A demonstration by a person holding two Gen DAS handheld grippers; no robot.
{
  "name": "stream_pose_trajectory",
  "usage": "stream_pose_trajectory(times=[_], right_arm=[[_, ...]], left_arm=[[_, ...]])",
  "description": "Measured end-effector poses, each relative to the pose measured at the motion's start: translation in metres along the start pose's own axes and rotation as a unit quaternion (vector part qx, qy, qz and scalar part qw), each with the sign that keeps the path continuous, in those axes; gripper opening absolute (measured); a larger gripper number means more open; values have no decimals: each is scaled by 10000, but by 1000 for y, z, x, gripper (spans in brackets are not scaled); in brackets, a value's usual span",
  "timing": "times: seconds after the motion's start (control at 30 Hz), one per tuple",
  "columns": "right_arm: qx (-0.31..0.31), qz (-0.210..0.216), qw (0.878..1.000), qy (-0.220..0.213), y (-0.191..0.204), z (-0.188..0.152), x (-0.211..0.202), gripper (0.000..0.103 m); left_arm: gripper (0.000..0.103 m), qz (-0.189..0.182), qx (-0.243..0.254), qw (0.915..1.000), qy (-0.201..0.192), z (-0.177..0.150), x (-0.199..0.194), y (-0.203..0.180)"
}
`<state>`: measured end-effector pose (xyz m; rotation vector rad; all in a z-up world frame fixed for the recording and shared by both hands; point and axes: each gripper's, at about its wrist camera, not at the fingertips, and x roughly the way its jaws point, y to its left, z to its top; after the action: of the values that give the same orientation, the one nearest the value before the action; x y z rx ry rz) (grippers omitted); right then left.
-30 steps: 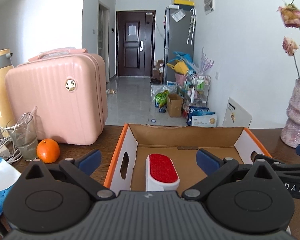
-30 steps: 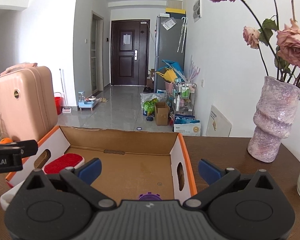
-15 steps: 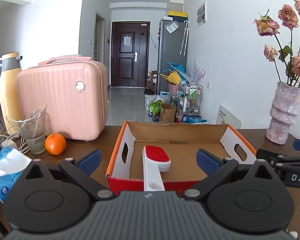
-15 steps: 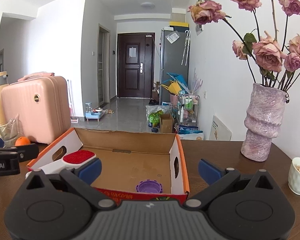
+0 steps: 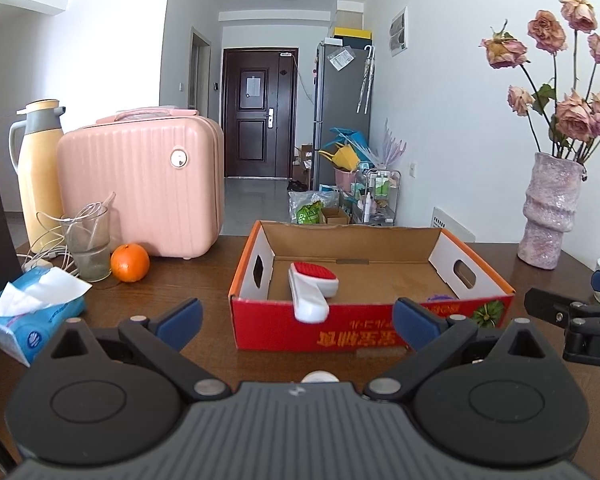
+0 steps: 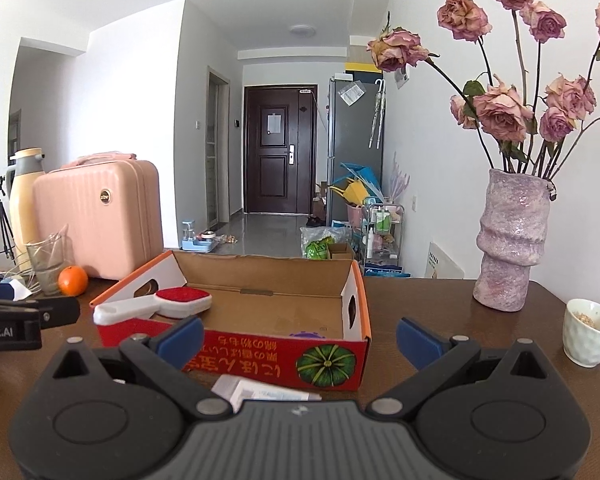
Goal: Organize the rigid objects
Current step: 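Move the right gripper back to the table and grasp the white spray bottle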
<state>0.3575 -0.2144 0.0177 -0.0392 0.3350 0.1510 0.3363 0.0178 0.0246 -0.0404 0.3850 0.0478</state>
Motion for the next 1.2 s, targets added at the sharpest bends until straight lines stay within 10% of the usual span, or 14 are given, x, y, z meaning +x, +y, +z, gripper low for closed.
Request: stream_pose_trajectory(times=[1.2], right_arm=[[-268, -8, 9990, 359, 0, -84, -86, 103]], left_arm=[[103, -317, 202, 9982, 461, -77, -75, -12]])
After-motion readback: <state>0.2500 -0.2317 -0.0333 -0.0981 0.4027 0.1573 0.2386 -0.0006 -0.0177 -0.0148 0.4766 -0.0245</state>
